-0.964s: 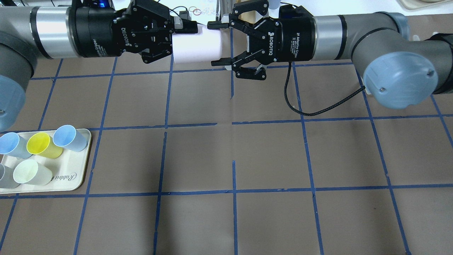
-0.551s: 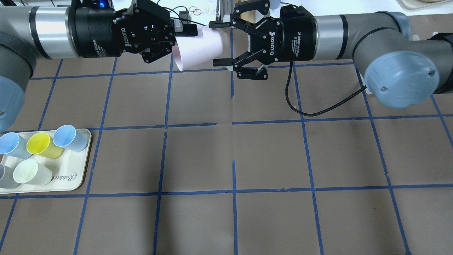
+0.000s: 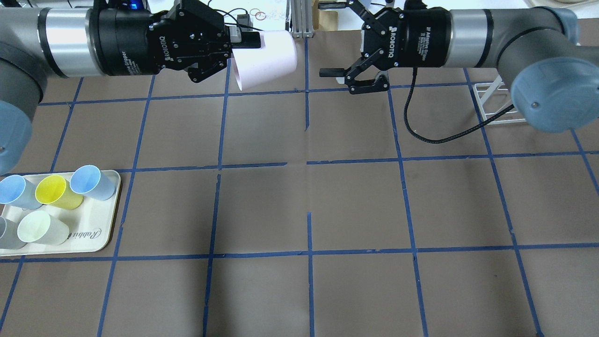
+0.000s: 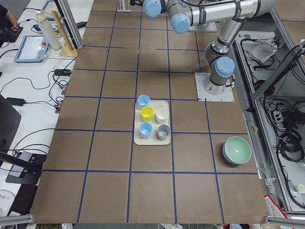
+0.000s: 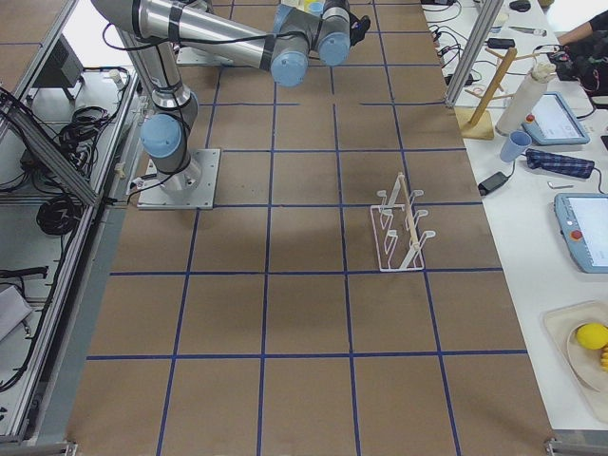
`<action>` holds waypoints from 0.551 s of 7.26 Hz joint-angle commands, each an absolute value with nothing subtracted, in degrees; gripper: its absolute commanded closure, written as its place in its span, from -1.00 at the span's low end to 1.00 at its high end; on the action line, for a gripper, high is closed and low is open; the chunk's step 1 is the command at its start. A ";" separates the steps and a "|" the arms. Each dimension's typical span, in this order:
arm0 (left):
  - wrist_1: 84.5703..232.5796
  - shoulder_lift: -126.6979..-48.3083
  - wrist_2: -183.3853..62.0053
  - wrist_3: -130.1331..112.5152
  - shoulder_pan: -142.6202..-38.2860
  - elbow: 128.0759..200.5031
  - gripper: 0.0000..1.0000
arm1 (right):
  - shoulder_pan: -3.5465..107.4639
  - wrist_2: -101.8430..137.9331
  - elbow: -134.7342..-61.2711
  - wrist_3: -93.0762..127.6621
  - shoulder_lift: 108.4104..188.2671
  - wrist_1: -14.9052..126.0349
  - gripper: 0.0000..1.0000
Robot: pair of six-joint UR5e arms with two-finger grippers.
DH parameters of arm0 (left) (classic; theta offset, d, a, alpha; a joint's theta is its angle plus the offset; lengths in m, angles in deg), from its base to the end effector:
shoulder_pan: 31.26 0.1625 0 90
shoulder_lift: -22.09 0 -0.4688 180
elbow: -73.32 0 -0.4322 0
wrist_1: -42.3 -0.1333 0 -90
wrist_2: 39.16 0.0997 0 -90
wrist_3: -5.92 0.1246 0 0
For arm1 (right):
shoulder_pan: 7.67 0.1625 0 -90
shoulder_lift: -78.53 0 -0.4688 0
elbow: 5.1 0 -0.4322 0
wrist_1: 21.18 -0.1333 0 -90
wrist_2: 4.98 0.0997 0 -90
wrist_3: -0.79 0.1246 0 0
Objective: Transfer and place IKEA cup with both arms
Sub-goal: 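Open the right gripper and withdraw it while the left gripper holds the cup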
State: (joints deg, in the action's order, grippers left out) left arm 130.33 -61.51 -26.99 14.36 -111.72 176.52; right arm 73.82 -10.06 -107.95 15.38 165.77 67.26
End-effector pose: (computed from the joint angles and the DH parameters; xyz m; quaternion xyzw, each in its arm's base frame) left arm -0.1730 -0.5098 0.5426 0.0339 -0.7771 0.0657 0.6250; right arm 0.1760 -0.5631 0.4745 0.2448 0.6945 0.1454 0.6607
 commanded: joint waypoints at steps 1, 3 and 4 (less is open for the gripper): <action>130.10 -61.84 -22.15 12.88 -110.98 175.54 1.00 | 70.03 -21.10 -106.97 15.64 166.42 68.11 -1.00; 130.27 -61.76 -5.94 12.78 -110.27 174.75 1.00 | 70.11 -44.23 -103.28 15.73 169.92 67.33 -1.00; 130.62 -61.67 3.29 12.78 -110.18 174.83 1.00 | 70.37 -52.96 -103.18 15.99 172.72 67.32 -1.00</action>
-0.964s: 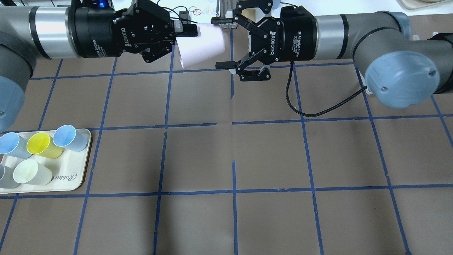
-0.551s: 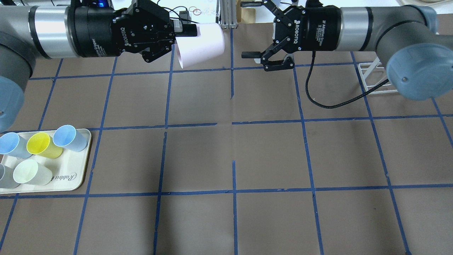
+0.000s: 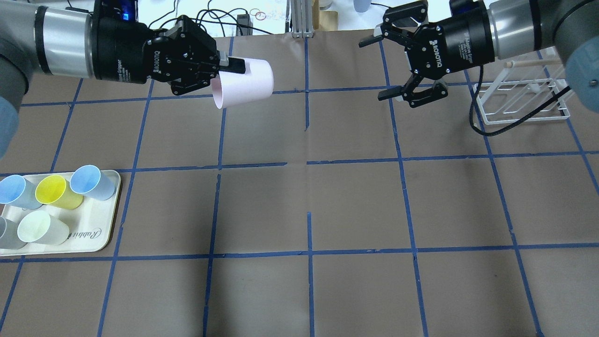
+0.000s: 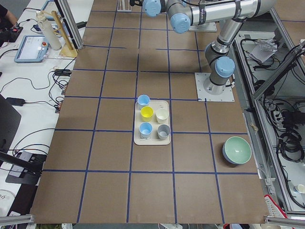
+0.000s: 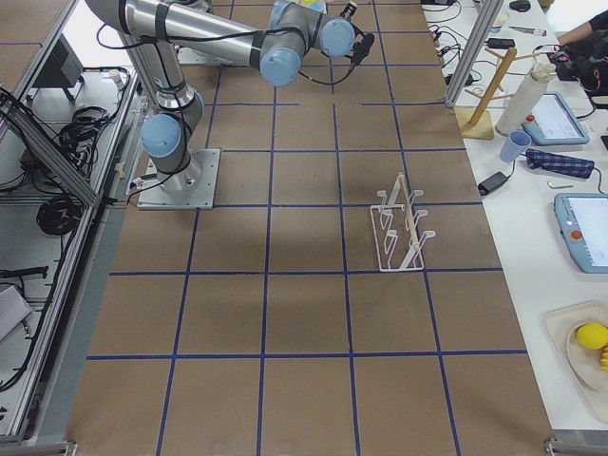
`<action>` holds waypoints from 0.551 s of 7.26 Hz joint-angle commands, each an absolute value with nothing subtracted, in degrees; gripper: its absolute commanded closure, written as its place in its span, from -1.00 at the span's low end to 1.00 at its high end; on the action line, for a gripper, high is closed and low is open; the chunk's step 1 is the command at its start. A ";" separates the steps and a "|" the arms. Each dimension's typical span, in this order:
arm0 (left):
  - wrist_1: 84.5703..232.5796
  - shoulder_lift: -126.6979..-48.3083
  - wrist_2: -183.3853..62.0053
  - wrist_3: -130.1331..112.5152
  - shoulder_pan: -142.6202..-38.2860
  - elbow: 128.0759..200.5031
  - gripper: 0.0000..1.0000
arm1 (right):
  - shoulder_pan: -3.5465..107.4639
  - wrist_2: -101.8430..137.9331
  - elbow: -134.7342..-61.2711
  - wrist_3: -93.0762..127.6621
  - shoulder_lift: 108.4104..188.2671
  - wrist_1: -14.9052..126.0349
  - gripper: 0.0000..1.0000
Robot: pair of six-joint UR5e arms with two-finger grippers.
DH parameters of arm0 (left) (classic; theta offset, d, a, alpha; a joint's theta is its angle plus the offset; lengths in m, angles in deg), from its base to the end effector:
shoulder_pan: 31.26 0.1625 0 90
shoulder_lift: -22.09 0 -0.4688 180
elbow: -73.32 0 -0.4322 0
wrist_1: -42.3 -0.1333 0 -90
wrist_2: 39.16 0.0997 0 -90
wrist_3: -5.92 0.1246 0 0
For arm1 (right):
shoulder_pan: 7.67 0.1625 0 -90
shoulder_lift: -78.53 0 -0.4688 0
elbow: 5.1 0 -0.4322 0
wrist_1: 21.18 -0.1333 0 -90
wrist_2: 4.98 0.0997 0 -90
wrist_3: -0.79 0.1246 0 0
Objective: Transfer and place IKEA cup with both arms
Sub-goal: 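Open the right gripper and withdraw it while the left gripper holds the cup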
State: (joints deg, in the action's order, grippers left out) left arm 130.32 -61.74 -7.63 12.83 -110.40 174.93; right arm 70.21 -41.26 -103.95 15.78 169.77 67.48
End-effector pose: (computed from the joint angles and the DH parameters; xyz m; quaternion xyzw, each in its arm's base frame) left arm -0.1456 -0.5121 0.5166 0.0448 -0.8712 0.0494 0.4864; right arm 0.1224 -0.5431 0.4856 0.2427 0.8564 0.0809 0.4486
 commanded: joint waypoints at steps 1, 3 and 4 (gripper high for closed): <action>131.06 -61.76 13.82 12.86 -110.18 174.92 1.00 | 70.46 -59.49 -102.92 16.17 175.10 67.24 -1.00; 132.55 -61.76 32.65 13.83 -110.10 175.97 1.00 | 72.64 -74.26 -102.48 15.91 178.19 67.24 -1.00; 133.60 -61.58 42.13 19.05 -108.44 177.28 1.00 | 75.70 -83.55 -101.52 15.82 178.20 67.24 -1.00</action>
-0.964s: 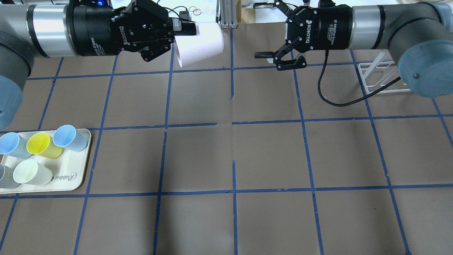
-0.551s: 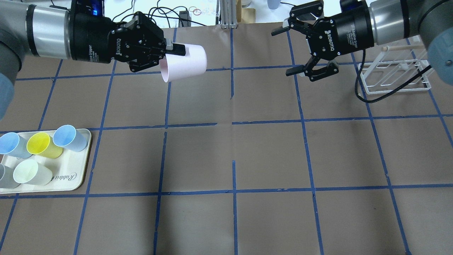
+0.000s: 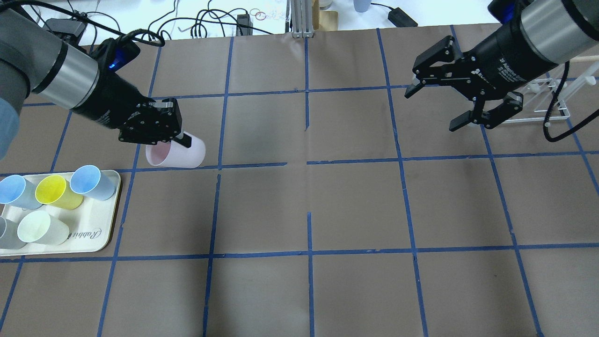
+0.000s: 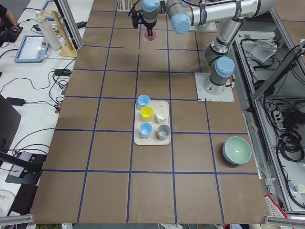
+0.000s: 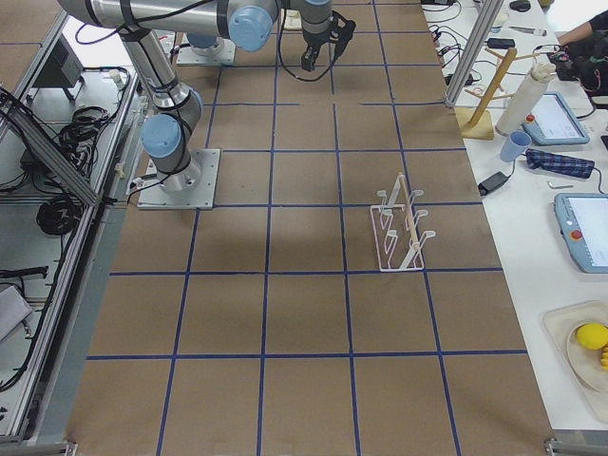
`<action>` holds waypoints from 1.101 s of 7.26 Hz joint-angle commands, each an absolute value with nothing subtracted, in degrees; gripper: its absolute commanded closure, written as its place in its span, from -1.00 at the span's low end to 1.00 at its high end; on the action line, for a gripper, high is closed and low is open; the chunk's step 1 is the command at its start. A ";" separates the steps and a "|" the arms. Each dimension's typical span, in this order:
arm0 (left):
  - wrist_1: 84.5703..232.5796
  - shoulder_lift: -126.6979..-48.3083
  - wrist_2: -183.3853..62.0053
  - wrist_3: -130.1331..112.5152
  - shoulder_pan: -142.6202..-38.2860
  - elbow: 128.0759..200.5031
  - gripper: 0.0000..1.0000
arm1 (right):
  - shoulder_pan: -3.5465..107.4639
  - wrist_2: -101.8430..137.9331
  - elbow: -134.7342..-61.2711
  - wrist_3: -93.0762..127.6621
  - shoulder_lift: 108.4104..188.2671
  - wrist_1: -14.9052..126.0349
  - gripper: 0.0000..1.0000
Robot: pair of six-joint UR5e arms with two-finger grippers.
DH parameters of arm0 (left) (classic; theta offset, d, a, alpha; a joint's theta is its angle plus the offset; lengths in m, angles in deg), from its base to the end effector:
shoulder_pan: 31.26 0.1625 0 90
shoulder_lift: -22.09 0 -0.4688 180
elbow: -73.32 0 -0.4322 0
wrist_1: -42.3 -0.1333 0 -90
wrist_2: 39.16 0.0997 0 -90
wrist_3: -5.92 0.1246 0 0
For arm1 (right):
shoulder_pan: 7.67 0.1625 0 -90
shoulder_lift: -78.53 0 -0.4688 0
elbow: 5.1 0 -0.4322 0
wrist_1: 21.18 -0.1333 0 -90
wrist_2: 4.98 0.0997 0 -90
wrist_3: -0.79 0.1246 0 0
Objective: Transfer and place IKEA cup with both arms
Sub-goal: 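Carry the pink cup with the left gripper down onto the white tray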
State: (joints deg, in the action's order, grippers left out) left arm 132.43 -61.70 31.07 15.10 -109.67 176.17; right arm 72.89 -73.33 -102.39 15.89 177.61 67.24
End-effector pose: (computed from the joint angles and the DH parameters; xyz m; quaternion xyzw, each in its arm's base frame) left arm -0.0787 -0.4896 0.4504 0.0308 -0.9830 -0.0263 0.1790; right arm 0.1017 -0.4813 0.5235 0.2084 0.9598 0.0075 0.1877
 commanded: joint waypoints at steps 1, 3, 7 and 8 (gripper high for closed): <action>133.61 -61.41 45.36 22.50 -103.90 179.47 1.00 | 79.82 -92.34 -101.34 16.00 177.85 67.50 -1.00; 132.92 -61.76 53.88 27.61 -93.18 184.39 1.00 | 83.02 -97.17 -101.95 15.91 175.14 68.29 -1.00; 112.30 -64.47 60.16 27.90 -88.04 193.45 1.00 | 82.77 -96.21 -105.80 14.86 174.33 73.02 -1.00; 108.95 -65.96 59.99 27.81 -88.12 194.34 1.00 | 82.42 -96.21 -105.91 13.64 174.42 73.21 -1.00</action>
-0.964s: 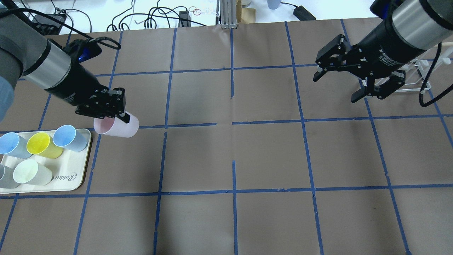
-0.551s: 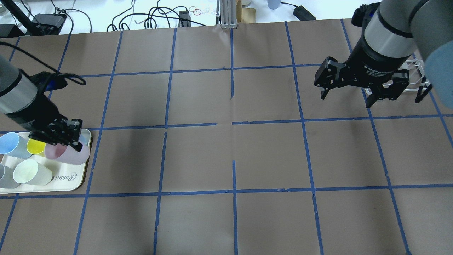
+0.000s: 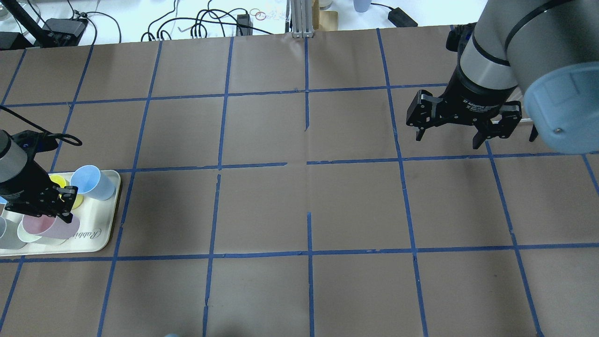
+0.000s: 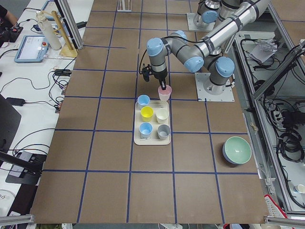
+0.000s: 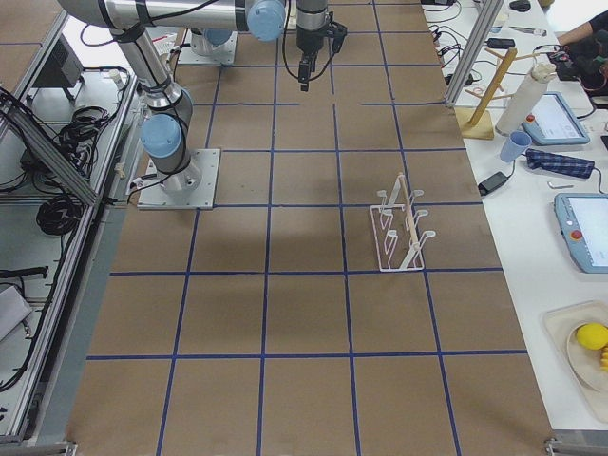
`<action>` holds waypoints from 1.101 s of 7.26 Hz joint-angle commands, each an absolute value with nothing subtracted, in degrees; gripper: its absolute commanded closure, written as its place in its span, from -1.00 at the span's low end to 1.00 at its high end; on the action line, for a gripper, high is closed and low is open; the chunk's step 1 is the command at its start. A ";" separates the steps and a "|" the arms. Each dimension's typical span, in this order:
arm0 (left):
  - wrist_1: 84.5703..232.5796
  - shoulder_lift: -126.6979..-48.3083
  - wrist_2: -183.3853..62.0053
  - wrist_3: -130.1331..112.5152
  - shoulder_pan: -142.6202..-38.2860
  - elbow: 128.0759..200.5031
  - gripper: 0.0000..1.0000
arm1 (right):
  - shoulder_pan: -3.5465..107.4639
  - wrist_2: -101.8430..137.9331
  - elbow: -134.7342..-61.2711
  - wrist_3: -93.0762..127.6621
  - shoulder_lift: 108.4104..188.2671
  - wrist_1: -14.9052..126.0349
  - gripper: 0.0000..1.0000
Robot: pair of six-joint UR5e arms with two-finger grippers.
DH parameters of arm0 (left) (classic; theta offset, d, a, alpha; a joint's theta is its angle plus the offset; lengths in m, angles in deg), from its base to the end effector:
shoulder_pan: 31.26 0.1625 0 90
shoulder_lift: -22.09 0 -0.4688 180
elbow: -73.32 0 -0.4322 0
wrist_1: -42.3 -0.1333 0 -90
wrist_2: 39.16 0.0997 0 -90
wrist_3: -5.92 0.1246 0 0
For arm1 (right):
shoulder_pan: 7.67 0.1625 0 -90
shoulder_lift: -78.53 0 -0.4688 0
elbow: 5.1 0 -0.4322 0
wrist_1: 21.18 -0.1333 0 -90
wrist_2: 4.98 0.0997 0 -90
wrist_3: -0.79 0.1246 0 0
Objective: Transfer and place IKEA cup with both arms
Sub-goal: 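Carry the pink cup with the left gripper down onto the white tray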
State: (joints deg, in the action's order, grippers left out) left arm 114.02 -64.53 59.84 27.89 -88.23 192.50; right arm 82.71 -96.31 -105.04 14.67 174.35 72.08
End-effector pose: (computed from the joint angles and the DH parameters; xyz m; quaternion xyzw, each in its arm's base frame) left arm 0.1467 -0.4345 0.3073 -0.0907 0.9906 0.0941 0.0393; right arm 0.1336 -0.4805 0.4718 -0.1174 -0.9930 -0.0060 0.0124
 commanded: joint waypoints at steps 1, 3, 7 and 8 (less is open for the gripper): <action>106.22 -67.63 59.81 27.72 -88.12 195.22 1.00 | 82.24 -96.29 -105.65 11.36 174.77 73.13 -1.00; 103.64 -70.97 59.90 27.72 -88.12 195.93 1.00 | 82.06 -96.12 -105.21 8.53 175.30 73.04 -1.00; 103.12 -72.74 59.81 28.16 -88.21 195.14 -0.99 | 81.97 -93.31 -104.06 8.79 175.21 72.25 -1.00; 103.20 -72.74 59.90 28.33 -88.21 195.14 -1.00 | 82.06 -93.31 -104.06 8.88 175.30 72.33 -1.00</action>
